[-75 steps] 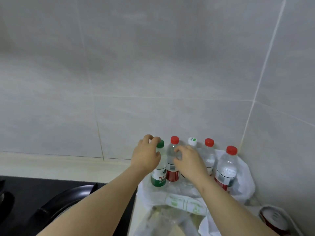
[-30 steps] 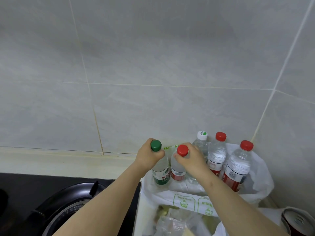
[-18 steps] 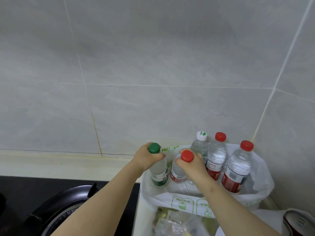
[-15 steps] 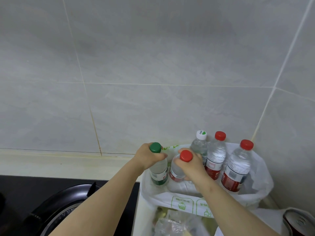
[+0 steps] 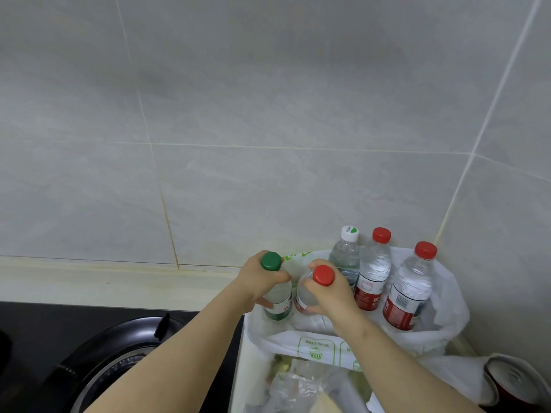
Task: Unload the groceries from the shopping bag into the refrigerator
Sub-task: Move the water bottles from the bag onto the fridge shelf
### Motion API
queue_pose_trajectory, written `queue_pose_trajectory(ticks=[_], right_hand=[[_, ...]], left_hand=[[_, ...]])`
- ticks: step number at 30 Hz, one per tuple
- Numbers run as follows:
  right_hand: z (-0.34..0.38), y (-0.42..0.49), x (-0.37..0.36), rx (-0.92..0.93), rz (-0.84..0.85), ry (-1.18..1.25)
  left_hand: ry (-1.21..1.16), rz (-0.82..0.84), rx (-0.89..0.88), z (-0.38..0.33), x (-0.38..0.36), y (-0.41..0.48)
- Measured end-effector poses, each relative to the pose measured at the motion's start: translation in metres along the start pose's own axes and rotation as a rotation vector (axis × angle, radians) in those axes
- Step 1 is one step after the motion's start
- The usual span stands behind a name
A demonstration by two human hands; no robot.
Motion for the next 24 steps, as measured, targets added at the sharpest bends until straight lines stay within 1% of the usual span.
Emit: queue_pose_trajectory(ticks=[3, 7, 10, 14, 20, 24], right_hand=[[0.006, -0.009, 0.005, 0.002, -0.031, 0.01], [0.022, -0.027, 0.017, 0.07, -0.054, -0.019], [0.036, -0.044, 0.027, 0.098, -0.121, 0.061], [0.054, -0.071, 0.032, 0.176, -0.149, 0.156], [0.074, -0.118, 0.033, 0.264, -0.194, 0.272], [0.083, -0.148, 0.026, 0.274, -0.194, 0.363]], left_hand=[[-0.072, -0.103, -0.035, 0.001, 0.002, -0.012], [-0.123, -0.142, -0.134, -0.004, 0.004, -0.038], [-0.19, -0.162, -0.214, -0.012, 0.01, -0.061], [-0.291, -0.207, -0.298, -0.019, 0.018, -0.098], [-0.487, -0.303, -0.328, -0.007, 0.033, -0.153], [-0.618, -0.357, -0.327, 0.007, 0.047, -0.184]])
Point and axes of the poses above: each hand's wrist, its own y-axis towards the middle knuckle, its own x-axis out of the back of the hand, z = x × y, the point moved 4 cm from there along y, towards the middle knuckle, and after that the axes turned 8 degrees about x, right-handed, at the moved point
